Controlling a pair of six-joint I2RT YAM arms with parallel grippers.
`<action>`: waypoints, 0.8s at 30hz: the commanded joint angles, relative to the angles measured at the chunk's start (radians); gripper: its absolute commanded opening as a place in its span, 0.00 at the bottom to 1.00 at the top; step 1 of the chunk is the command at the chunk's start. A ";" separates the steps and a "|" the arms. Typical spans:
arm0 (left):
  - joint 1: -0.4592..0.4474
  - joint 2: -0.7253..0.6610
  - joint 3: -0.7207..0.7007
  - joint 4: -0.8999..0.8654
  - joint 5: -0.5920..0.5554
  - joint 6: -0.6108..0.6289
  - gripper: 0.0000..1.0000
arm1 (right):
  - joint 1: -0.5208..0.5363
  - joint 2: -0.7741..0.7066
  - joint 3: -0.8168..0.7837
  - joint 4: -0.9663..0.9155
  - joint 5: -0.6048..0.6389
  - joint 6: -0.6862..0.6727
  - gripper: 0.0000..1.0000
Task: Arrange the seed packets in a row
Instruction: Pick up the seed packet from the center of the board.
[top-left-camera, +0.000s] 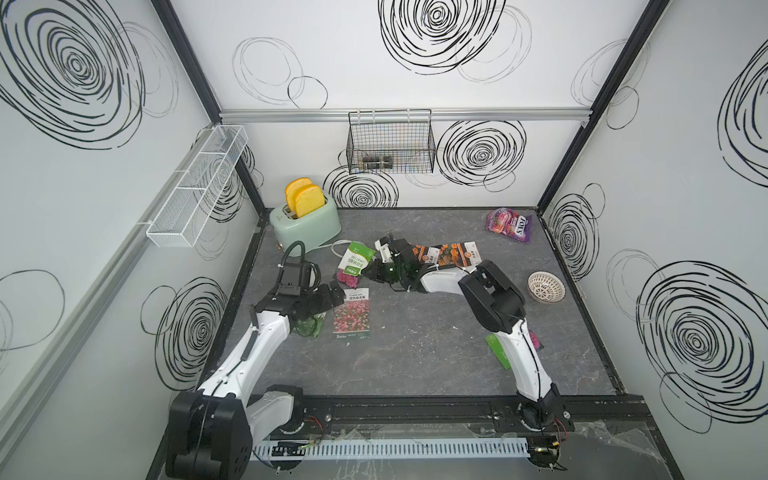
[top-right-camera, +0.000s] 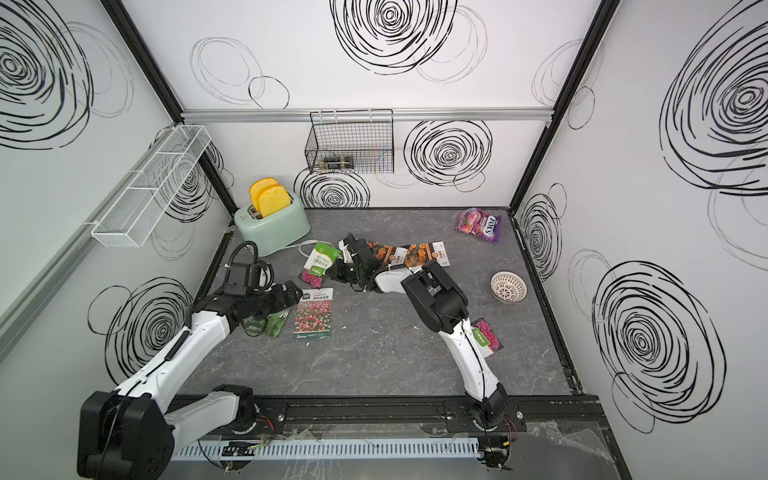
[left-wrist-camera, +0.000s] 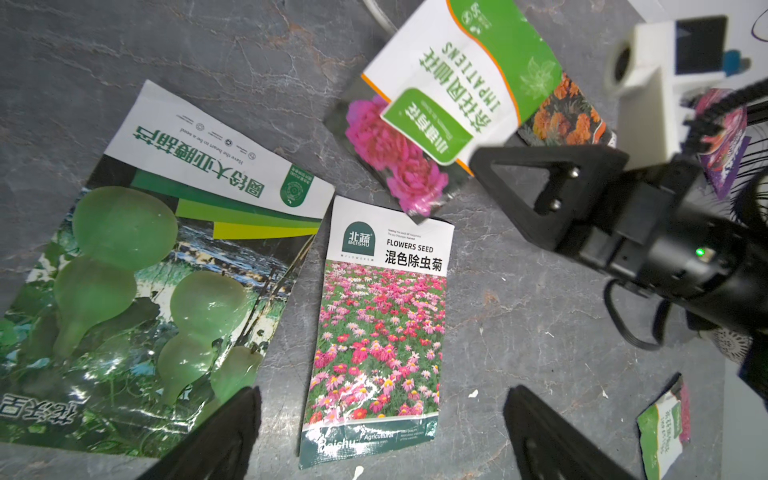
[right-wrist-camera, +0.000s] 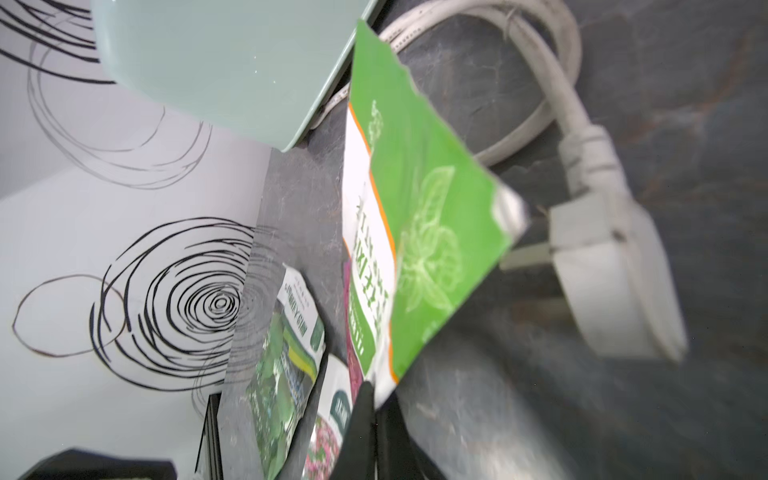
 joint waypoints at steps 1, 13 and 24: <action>0.006 0.009 0.039 0.038 -0.002 0.029 0.96 | -0.052 -0.110 -0.039 0.073 -0.083 -0.049 0.00; -0.029 0.046 0.042 0.083 -0.021 0.033 0.97 | -0.189 -0.209 -0.037 -0.138 -0.278 -0.125 0.00; -0.063 0.091 0.047 0.116 -0.020 0.041 0.97 | -0.242 -0.516 -0.313 -0.529 -0.370 -0.392 0.00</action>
